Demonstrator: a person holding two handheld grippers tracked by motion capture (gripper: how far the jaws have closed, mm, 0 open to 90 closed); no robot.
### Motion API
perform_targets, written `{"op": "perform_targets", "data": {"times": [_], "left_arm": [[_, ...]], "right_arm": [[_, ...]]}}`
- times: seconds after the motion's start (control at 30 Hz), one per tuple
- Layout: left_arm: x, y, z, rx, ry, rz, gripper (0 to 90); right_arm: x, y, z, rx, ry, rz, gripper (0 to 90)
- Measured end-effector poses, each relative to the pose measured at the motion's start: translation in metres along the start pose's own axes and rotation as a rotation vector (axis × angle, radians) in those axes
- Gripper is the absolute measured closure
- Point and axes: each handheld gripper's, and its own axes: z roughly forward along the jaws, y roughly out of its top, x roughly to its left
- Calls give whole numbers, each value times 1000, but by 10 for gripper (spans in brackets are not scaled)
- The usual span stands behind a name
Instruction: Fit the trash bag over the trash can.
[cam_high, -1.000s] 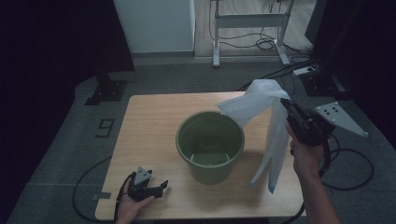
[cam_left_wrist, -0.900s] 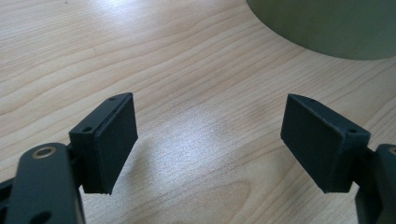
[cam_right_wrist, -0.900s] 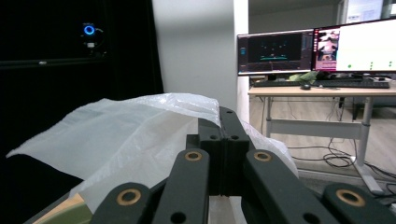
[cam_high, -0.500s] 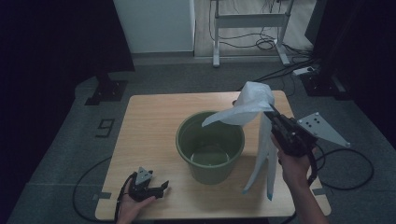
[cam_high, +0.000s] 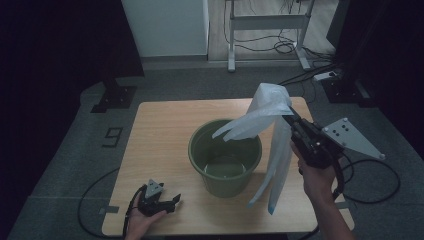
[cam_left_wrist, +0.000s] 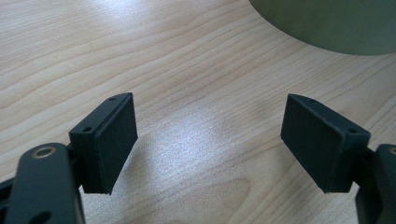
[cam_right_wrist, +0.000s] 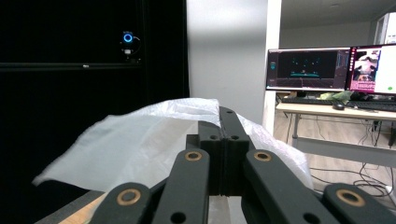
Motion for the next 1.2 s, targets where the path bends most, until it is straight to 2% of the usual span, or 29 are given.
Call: {"op": "perform_targets", "data": {"times": [0.2, 0.3, 0.5, 0.73, 0.9, 1.07, 1.2], "left_arm": [[1, 0, 0, -1, 0, -5, 184], [2, 0, 0, -2, 1, -5, 184], [3, -1, -1, 1, 5, -7, 184], [2, -1, 0, 2, 6, 0, 184], [1, 0, 0, 9, 3, 4, 184], [1, 0, 0, 8, 2, 4, 184], [1, 0, 0, 8, 3, 7, 184]], "right_arm": [[5, -3, 4, 12, 10, -11, 888], [7, -17, 9, 44, -2, -32, 888], [0, -43, 15, 96, -26, -32, 888], [-4, -44, 10, 87, -35, -29, 888], [9, -55, 13, 114, 4, -43, 887], [28, -80, 22, 169, 30, -103, 887], [39, -100, 31, 221, 49, -128, 887]]}}
